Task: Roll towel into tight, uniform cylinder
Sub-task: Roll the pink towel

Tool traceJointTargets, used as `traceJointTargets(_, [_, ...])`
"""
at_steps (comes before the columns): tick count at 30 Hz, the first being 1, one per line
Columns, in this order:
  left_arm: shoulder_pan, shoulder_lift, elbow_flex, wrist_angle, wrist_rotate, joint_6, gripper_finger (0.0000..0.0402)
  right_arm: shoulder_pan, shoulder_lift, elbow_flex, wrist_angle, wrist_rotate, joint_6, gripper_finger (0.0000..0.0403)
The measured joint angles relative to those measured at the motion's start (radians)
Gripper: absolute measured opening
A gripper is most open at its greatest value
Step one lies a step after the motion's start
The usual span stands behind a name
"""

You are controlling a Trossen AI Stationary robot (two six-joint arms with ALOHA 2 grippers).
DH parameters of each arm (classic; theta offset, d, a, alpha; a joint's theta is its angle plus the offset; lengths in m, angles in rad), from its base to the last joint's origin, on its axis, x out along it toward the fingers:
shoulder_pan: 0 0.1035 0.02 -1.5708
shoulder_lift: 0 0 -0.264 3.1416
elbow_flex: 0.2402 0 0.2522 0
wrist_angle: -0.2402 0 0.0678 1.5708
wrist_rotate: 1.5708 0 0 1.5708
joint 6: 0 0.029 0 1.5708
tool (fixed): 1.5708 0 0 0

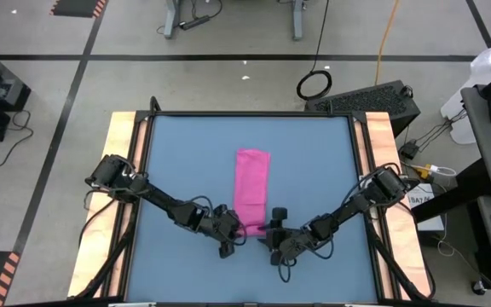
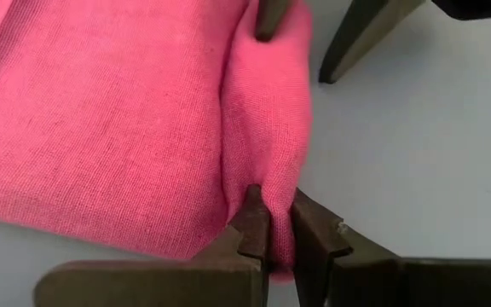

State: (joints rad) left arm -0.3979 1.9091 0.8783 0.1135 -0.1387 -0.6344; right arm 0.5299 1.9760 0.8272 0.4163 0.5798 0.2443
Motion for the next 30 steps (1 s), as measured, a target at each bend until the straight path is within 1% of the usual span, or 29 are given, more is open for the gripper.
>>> traceJointTargets(5, [-0.001,0.0,0.0,0.0,0.0,0.021,0.0031,-0.013,-0.001,0.0,-0.004,-0.028,0.048,0.0127])
traceJointTargets(7, [-0.001,0.0,0.0,0.0,0.0,0.024,0.0031,-0.013,-0.001,0.0,-0.006,-0.021,0.045,0.0114])
traceJointTargets(9, [-0.001,0.0,0.0,0.0,0.001,0.038,0.0031,-0.006,-0.001,0.0,0.001,-0.021,0.012,0.011])
traceJointTargets(12, [-0.001,0.0,0.0,0.0,0.001,0.039,0.0031,0.02,-0.001,0.0,0.016,0.007,-0.06,0.0118])
traceJointTargets(17, [-0.001,0.0,0.0,0.0,0.001,0.039,0.0031,0.041,-0.001,0.0,0.015,0.102,-0.055,0.0165])
traceJointTargets(18, [-0.001,0.0,0.0,0.0,0.001,0.039,0.0031,0.04,-0.001,0.0,0.015,0.105,-0.05,0.0175])
traceJointTargets(21, [-0.001,0.0,0.0,0.0,0.001,0.039,0.0031,0.029,-0.002,0.0,0.014,0.081,-0.036,0.0195])
traceJointTargets(24, [-0.001,0.0,-0.001,0.0,0.001,0.039,0.0031,0.003,-0.003,0.0,-0.005,0.006,0.022,0.0197])
traceJointTargets(26, [-0.001,0.0,-0.001,0.0,0.001,0.039,0.0031,-0.015,-0.006,0.0,-0.012,-0.035,0.063,0.0187])
traceJointTargets(30, [-0.002,0.0,-0.001,0.0,-0.003,0.039,0.0031,-0.03,-0.007,0.0,-0.019,-0.086,0.109,0.0147])
